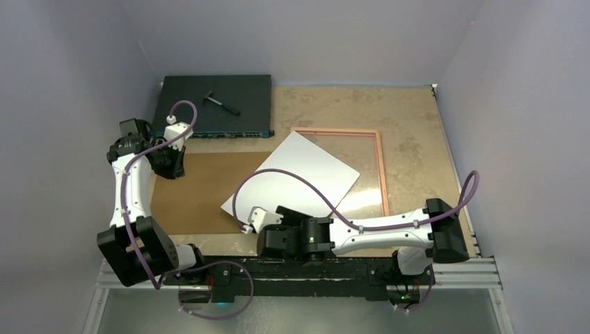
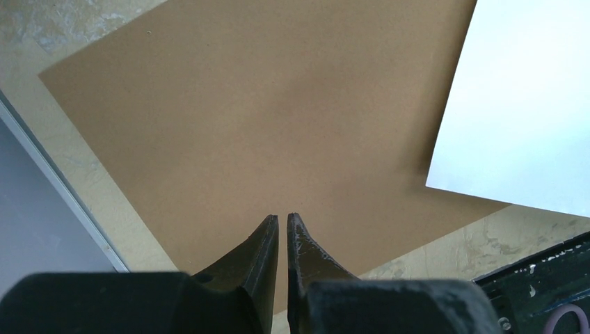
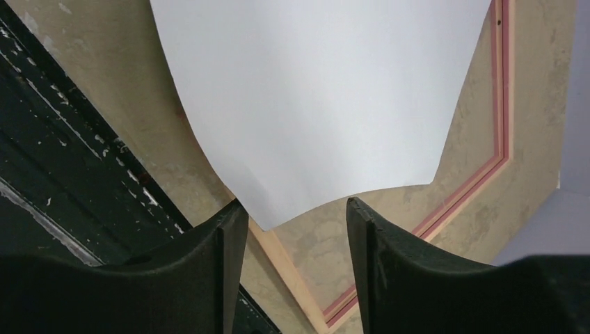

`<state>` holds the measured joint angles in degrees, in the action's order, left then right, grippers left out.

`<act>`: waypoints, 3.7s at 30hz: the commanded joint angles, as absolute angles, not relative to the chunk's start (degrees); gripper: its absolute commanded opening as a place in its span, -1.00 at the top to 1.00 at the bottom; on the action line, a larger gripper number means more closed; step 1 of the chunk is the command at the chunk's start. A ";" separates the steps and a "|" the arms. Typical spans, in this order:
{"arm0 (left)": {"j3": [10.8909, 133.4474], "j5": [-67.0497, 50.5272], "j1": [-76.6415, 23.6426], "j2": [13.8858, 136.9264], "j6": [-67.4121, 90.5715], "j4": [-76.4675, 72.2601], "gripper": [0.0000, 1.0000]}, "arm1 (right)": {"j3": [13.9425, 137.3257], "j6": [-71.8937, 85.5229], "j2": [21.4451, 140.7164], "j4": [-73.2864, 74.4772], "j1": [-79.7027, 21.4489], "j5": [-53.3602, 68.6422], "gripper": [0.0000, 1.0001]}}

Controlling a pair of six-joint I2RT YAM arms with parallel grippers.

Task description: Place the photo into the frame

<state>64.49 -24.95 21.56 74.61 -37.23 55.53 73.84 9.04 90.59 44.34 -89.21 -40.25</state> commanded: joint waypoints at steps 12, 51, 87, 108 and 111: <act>64.33 -27.69 20.94 72.98 -42.90 58.82 0.81 | 80.81 36.50 96.76 53.70 -82.57 -37.36 -0.98; 53.18 -15.65 -6.78 82.00 -29.72 36.86 0.83 | 26.84 80.78 50.47 6.33 -64.65 -14.89 -0.65; 48.81 -7.92 -10.97 90.14 -27.85 25.93 0.93 | 20.61 80.08 66.39 -10.48 -58.64 -5.47 -0.40; 48.29 -7.56 -11.30 89.48 -28.50 26.29 0.95 | 16.68 82.70 67.24 -21.82 -57.22 -5.07 -0.28; 48.33 -7.56 -11.37 89.32 -28.56 26.36 0.95 | 16.66 82.94 68.06 -23.38 -57.05 -4.86 -0.24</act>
<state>49.69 -7.38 -10.96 89.97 -28.10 27.59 17.10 82.06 67.46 -19.84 -57.41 -4.89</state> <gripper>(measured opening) 0.030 0.631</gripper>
